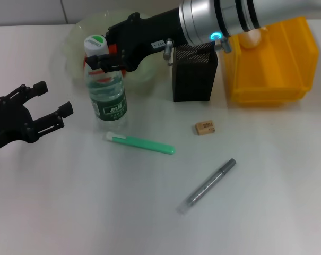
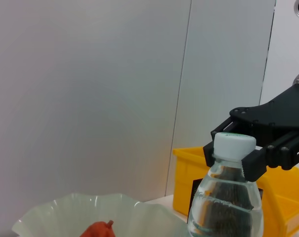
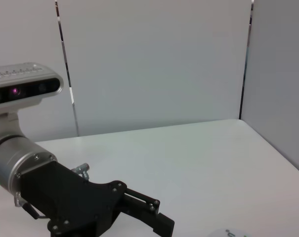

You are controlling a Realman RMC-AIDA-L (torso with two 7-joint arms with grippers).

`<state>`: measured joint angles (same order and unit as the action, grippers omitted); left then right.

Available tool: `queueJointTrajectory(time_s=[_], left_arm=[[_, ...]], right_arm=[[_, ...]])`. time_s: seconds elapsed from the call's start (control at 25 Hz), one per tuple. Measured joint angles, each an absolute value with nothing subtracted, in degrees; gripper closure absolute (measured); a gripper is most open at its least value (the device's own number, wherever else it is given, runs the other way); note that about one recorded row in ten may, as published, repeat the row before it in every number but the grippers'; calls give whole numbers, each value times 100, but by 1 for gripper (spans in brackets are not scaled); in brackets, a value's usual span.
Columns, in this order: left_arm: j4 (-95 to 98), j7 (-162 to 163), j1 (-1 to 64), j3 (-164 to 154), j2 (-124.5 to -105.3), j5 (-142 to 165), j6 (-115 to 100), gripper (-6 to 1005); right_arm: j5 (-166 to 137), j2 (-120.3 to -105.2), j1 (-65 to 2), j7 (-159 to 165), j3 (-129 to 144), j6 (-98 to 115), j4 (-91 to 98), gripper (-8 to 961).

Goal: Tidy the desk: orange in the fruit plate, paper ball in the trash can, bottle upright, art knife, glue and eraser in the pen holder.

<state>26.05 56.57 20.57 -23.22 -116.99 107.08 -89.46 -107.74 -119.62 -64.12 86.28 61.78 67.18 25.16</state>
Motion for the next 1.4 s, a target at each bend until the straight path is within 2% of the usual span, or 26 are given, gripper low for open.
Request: queueJointTrajectory(time_s=[1.4], left_arm=[[2521,5705,2039,-2329,-11723,10710,-9080,140]], right_arm=[[-10742,-11961,-6257,8550,6266,6447,2364,380]])
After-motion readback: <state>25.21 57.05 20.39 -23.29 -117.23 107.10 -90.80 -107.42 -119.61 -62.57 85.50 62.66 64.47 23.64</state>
